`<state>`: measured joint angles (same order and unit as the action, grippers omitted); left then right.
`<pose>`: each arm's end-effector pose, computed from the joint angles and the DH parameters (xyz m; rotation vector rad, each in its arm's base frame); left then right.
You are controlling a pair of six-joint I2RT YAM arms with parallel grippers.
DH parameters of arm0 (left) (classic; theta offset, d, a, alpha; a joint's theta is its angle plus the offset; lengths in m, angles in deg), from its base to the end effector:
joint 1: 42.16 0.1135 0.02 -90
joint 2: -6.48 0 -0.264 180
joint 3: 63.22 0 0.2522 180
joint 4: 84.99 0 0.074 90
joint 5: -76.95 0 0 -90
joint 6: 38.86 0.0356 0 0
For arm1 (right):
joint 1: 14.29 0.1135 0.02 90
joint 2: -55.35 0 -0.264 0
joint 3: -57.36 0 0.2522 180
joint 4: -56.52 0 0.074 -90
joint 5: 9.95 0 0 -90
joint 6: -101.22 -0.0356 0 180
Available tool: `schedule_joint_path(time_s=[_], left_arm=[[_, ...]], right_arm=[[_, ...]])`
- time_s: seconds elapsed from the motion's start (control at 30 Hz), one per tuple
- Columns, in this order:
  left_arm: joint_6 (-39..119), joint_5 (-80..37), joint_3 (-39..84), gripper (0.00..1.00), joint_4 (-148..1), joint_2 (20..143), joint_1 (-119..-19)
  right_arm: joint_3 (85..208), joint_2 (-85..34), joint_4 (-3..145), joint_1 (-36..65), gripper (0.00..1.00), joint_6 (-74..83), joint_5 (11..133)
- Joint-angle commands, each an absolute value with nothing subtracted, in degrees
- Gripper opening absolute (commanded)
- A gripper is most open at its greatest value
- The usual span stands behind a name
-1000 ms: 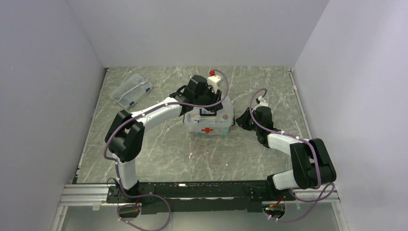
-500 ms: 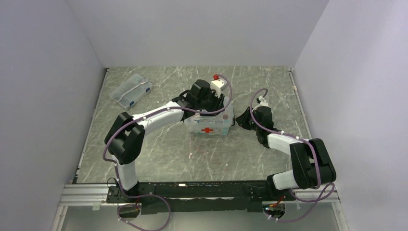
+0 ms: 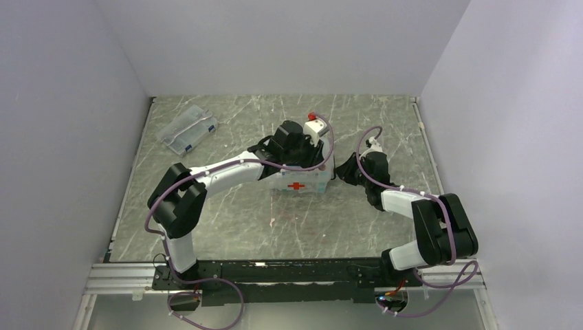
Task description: Organize the medicine kit
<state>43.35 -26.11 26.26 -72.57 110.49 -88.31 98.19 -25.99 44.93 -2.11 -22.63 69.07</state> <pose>0.2886 -0.3120 0.2571 0.8385 1.9568 -0.8074 0.2599 0.0630 0.1580 0.2825 2.1205 0.6816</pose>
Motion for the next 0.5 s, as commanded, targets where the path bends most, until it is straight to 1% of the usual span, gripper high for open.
schedule_joint_path(time_s=[0.0, 0.17, 0.47], left_arm=[[41.8, -28.8, 22.4, 0.34, -61.4, 112.4, -90.2], [41.9, -28.5, 22.2, 0.33, -61.0, 112.4, -90.3], [42.0, -28.3, 22.3, 0.31, -60.8, 112.5, -90.3]], right_arm=[[98.2, -27.4, 39.3, -2.3, 0.24, -24.7, 66.9], [97.7, -28.3, 36.0, -2.4, 0.24, -26.4, 64.9], [95.5, -26.4, 32.9, -2.3, 0.22, -27.2, 64.2]])
